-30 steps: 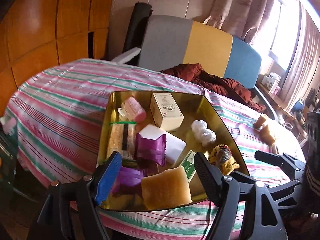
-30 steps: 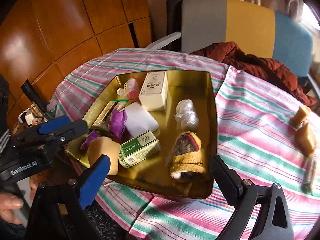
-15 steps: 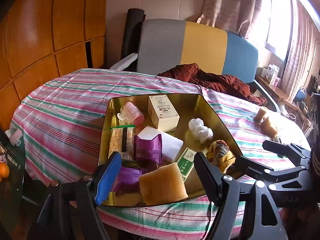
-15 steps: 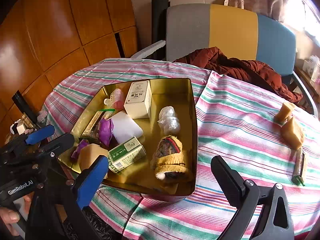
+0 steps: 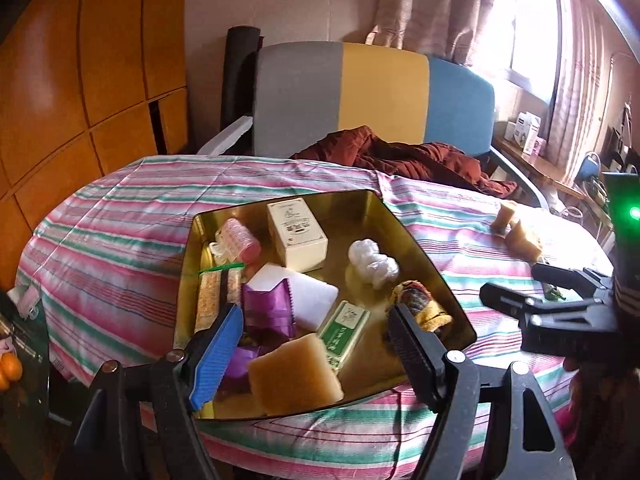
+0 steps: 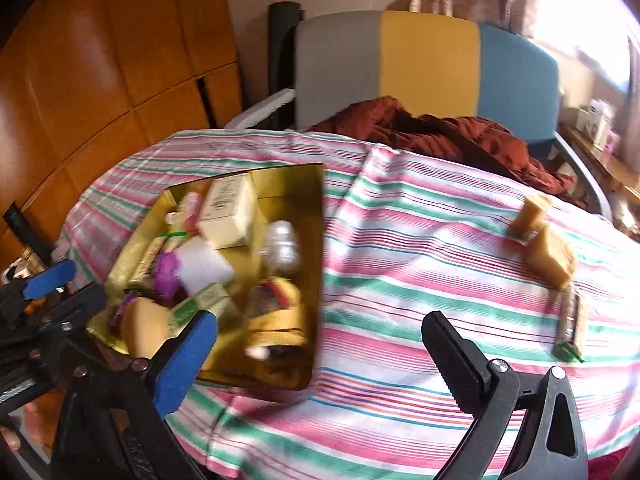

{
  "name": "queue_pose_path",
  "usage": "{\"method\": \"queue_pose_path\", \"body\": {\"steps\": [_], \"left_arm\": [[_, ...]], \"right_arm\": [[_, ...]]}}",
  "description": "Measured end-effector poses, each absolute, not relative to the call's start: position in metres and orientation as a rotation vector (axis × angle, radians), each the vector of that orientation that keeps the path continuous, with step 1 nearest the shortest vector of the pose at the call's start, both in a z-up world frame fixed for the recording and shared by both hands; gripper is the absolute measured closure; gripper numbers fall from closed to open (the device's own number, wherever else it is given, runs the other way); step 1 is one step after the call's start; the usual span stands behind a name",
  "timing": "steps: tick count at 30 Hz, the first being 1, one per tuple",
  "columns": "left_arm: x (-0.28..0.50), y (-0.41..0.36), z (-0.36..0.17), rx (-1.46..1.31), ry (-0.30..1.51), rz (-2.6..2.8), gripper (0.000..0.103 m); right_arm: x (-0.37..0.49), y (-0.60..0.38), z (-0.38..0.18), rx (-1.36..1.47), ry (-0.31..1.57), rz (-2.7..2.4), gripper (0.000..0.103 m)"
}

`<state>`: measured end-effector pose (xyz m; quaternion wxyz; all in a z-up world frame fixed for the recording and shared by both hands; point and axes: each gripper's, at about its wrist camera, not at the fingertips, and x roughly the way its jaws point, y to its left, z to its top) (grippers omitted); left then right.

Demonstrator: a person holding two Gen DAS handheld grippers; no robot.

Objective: Organize objects
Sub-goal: 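Move both open tools back over the remaining sponges and cracker pack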

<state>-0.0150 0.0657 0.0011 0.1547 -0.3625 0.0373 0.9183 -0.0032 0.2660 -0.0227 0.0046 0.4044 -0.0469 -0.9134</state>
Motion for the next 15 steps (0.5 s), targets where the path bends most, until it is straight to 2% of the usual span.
{"method": "queue_pose_path", "body": {"steps": [15], "left_arm": [[-0.016, 0.112, 0.005, -1.004, 0.138, 2.485, 0.027]], "right_arm": [[0.003, 0.388, -0.041, 1.562, -0.453, -2.943, 0.0]]}}
